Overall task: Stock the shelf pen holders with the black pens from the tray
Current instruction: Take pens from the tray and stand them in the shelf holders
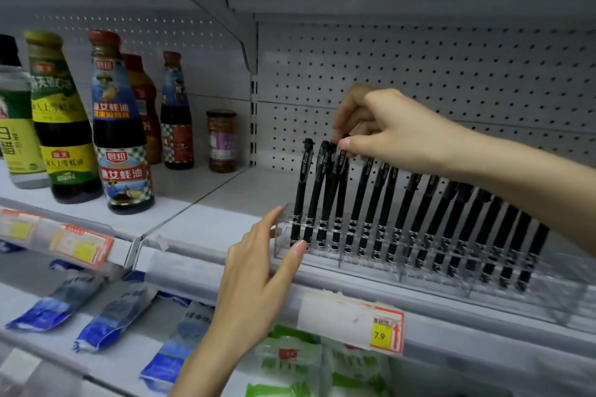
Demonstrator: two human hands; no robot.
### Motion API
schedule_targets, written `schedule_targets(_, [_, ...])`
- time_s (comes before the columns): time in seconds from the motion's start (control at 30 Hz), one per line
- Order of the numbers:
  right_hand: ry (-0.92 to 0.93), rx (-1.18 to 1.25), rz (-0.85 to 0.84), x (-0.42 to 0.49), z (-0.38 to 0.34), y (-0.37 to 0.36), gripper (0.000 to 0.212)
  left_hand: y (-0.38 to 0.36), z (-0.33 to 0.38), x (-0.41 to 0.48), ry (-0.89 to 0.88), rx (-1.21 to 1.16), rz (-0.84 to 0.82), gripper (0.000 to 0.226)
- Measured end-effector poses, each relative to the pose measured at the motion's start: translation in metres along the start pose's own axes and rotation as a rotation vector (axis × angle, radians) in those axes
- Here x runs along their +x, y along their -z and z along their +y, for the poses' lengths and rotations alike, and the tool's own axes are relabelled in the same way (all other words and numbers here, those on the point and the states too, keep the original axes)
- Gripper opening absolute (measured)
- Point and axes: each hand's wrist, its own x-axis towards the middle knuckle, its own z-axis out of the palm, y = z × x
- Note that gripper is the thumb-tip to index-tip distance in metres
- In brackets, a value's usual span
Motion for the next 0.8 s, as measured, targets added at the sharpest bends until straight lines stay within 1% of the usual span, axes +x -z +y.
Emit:
schedule_targets(0.23, [0.006, -0.021, 0.05, 0.0, 0.004, -0.003, 0.012, 0.002, 0.002, 0.0, 0.015, -0.03, -0.007, 0.074])
schedule_targets(0.5, [-0.003, -0.026, 0.074, 0.004, 0.004, -0.007, 0.013, 0.004, 0.002, 0.003, 0.019, -0.054, -0.022, 0.077])
schedule_targets(0.67, [0.012, -0.029, 0.087, -0.015, 0.0, -0.001, 0.014, 0.006, 0.012, 0.004, 0.007, -0.024, -0.032, 0.076])
schedule_targets(0.73, [0.013, 0.002, 0.075, -0.029, -0.002, -0.002, 0.015, 0.009, 0.014, 0.002, 0.019, -0.034, -0.016, 0.08])
schedule_targets(0.8, [0.005, 0.028, 0.039, -0.045, -0.003, -0.007, 0.016, 0.013, 0.018, -0.003, 0.0, -0.021, 0.038, 0.081])
